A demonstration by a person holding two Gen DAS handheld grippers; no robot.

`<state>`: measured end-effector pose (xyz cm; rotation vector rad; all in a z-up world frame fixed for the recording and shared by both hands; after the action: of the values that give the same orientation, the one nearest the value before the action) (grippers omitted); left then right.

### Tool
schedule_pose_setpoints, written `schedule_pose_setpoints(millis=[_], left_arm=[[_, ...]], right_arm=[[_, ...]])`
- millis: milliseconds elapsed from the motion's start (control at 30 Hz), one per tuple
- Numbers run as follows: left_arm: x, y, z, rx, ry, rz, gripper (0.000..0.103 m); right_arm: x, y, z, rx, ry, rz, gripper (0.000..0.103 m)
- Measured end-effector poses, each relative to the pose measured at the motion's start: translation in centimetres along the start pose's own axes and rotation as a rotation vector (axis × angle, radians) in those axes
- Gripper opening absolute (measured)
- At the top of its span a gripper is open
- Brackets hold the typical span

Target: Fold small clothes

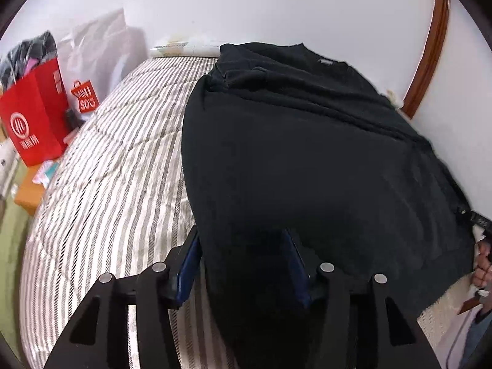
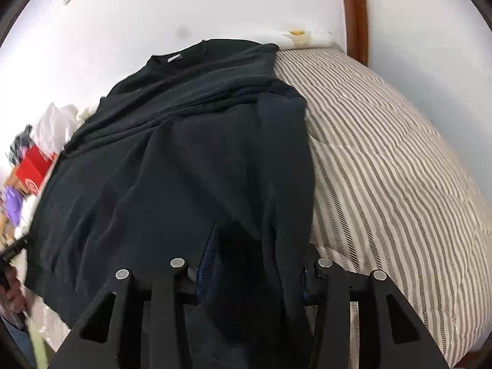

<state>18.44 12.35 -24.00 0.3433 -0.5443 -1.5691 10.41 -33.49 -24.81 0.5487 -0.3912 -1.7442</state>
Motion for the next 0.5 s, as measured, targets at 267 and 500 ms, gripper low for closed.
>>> schedule_pose_setpoints(millis=[267,500], left_arm=[[0.0,-0.6,0.4,0.003,0.012,-0.033,0.009],[-0.9,-0.5,2.4,0.014,-0.052,0.008,0.008]], right_arm=[[-0.2,-0.4,0.3,0.018,0.009,0.031,0.013],[0.2,-0.4,3.1,0.078,0.088,-0.021,0.011]])
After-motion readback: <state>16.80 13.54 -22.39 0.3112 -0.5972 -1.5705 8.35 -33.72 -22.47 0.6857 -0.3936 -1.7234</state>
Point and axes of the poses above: each gripper's, at about its wrist camera, not at the fingertips, and z roughly against the way its jaws point, x to its right, y to its top, the point moved 6 cm from there along -z, roughly the way its jaws point, and after that the axes turned 7 degrees about -x, right-handed, at the moved point
